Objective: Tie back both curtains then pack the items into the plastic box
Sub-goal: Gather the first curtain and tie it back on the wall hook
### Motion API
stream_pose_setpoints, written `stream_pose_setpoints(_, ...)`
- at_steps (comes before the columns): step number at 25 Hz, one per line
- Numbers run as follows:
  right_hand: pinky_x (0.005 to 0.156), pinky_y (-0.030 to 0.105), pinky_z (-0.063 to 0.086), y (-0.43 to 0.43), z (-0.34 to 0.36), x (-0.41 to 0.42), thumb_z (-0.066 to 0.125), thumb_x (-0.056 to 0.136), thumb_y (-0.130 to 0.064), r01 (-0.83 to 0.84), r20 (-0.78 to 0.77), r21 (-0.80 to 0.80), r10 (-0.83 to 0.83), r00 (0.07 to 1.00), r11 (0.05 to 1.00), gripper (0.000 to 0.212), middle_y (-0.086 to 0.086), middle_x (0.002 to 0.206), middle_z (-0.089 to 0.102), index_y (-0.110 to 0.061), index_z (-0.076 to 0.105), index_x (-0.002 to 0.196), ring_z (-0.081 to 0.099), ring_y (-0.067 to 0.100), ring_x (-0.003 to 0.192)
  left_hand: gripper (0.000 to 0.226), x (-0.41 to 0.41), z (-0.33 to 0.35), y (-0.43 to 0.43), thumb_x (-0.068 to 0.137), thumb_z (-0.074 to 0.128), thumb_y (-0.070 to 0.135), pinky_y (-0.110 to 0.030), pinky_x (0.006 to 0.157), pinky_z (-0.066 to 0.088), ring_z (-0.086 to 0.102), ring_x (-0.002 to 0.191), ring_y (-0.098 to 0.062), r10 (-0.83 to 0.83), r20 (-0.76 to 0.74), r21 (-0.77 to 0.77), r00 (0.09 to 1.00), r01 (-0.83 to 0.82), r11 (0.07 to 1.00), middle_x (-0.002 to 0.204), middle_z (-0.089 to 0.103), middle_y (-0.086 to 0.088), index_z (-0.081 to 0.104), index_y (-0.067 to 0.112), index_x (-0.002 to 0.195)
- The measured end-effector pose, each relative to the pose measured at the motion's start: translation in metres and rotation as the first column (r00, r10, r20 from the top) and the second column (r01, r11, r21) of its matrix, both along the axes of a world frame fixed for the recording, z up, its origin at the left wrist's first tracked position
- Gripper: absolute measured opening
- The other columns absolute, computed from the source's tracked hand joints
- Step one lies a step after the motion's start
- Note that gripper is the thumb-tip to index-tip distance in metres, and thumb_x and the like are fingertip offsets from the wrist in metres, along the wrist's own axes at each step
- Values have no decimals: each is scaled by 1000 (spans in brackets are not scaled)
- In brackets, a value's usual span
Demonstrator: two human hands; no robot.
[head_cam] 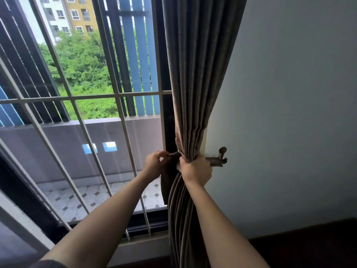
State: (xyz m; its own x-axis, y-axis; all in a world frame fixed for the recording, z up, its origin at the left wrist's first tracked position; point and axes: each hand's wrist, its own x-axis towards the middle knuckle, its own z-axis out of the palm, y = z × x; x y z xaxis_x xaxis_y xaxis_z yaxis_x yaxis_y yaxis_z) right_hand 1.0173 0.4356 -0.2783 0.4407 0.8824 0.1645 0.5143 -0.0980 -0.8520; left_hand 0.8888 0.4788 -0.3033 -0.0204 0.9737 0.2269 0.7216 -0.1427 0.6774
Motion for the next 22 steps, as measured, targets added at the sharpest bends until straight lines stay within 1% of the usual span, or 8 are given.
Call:
stream_pose_setpoints(4,65,22,41,-3,2,7,65,83,-42,-46,2,-7,46,999,999,35,5,91,72,-10,67,94,67,24,83,20,25,22,9,86,66,18,-18,72,33,44,82,-15,201,153,71,968,-214,974,92,44,-7,73,7,101)
stream_pose_setpoints(7,66,20,40,-1,2,10,67,81,-42,-71,8,-20,71,997,997,35,5,92,72,-10,67,95,67,22,82,15,31,22,8,81,71,18,-15,61,39,51,69,-12,242,292,22,925,-260,965,80,57,-6,73,7,90)
stream_pose_setpoints(10,67,20,41,3,0,12,68,80,-39,-93,9,-24,93,996,995,32,5,92,73,-11,68,96,67,22,84,9,35,13,7,81,68,13,-12,53,39,53,70,-14,235,423,-20,875,-251,968,75,61,-2,60,11,84)
stream_pose_setpoints(12,66,20,41,5,0,15,68,80,-39,-125,8,-29,125,992,992,33,6,92,72,-11,68,96,67,23,83,9,36,3,7,82,65,14,-16,58,43,55,72,-17,156,512,-71,845,-139,988,74,60,-1,56,14,80)
stream_pose_setpoints(14,65,19,40,6,1,20,69,80,-40,-177,40,-24,177,983,984,34,5,92,72,-10,68,97,68,22,84,10,34,-9,2,74,59,12,-29,66,46,57,78,-22,38,666,-99,745,37,994,79,63,-6,59,15,83)
stream_pose_setpoints(16,65,17,41,8,1,27,72,77,-39,-249,52,-9,249,967,969,37,4,92,71,-10,67,100,67,20,85,39,27,-16,-2,60,48,5,-31,66,47,58,79,-24,-37,772,-118,634,201,972,87,65,-10,61,14,95)
stream_pose_setpoints(19,76,20,53,18,1,35,79,59,-56,-397,-9,13,397,918,918,58,-5,99,67,-20,64,102,65,11,85,58,26,-15,-13,53,46,2,-19,56,44,58,70,-10,-217,703,-102,677,399,912,86,62,-5,55,9,110)
stream_pose_setpoints(22,86,38,56,31,7,38,63,45,-87,-552,38,9,551,833,834,83,1,109,64,-31,63,106,66,15,95,71,28,-9,-18,56,53,4,-16,72,47,58,87,-4,-349,606,-132,715,522,843,96,57,1,42,7,125)
